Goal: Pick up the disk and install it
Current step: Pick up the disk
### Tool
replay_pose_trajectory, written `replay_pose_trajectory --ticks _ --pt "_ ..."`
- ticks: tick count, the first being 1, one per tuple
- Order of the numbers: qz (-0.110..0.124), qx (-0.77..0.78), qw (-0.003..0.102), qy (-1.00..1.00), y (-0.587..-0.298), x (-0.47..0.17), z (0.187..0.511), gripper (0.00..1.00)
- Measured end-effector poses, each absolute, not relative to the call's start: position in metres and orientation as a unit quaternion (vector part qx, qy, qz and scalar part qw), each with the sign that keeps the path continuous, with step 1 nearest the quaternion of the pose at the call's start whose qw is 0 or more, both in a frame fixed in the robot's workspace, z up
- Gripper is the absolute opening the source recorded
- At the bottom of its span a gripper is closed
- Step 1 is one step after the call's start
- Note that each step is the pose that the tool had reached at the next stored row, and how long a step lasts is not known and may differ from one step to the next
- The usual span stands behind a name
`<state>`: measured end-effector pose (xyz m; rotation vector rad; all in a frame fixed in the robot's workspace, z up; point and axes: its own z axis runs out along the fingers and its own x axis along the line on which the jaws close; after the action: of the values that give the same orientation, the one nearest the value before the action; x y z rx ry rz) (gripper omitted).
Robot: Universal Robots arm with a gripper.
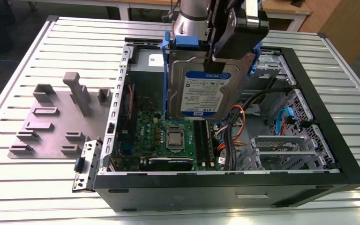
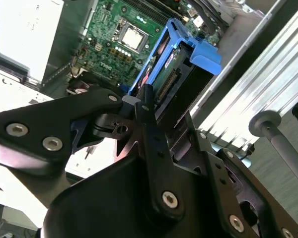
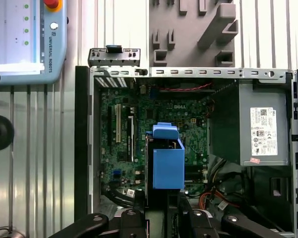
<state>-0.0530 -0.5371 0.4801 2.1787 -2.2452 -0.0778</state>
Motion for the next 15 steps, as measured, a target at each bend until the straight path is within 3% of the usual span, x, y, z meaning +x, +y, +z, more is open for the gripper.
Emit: replay_pose_trajectory --ticks 15 --pt "-0.025 0.695 0.006 -0.718 -0.5414 -0.0480 0.4799 0.35"
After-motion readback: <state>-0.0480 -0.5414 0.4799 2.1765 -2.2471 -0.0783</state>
